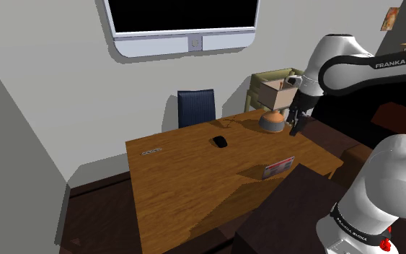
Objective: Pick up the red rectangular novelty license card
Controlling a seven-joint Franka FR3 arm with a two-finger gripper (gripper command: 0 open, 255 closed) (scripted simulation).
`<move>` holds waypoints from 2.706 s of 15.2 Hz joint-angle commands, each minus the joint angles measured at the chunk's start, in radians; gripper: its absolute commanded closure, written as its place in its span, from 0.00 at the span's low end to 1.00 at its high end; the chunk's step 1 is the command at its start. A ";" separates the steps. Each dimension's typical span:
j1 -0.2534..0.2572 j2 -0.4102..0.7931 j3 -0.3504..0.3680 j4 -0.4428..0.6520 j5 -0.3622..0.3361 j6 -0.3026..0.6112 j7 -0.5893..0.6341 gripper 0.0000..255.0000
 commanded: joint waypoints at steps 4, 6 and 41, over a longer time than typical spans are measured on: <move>0.015 0.142 -0.180 -0.041 -0.097 0.174 -0.229 0.00; 0.041 0.225 -0.260 -0.039 -0.122 0.252 -0.323 0.00; 1.681 0.486 -2.070 0.212 -0.207 0.755 -0.861 1.00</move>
